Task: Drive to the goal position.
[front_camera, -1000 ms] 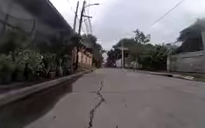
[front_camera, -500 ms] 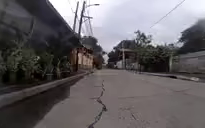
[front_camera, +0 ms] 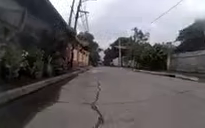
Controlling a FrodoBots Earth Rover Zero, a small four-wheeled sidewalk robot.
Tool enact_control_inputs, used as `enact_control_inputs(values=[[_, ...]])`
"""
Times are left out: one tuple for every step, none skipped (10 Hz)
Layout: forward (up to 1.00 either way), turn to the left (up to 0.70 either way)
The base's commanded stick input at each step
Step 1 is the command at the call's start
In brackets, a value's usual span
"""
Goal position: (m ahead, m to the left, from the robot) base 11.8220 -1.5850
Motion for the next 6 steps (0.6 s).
enact_control_inputs(values=[[0.70, 0.00], [0.70, 0.00], [0.70, 0.00], [0.70, 0.00], [0.70, 0.00], [0.70, 0.00]])
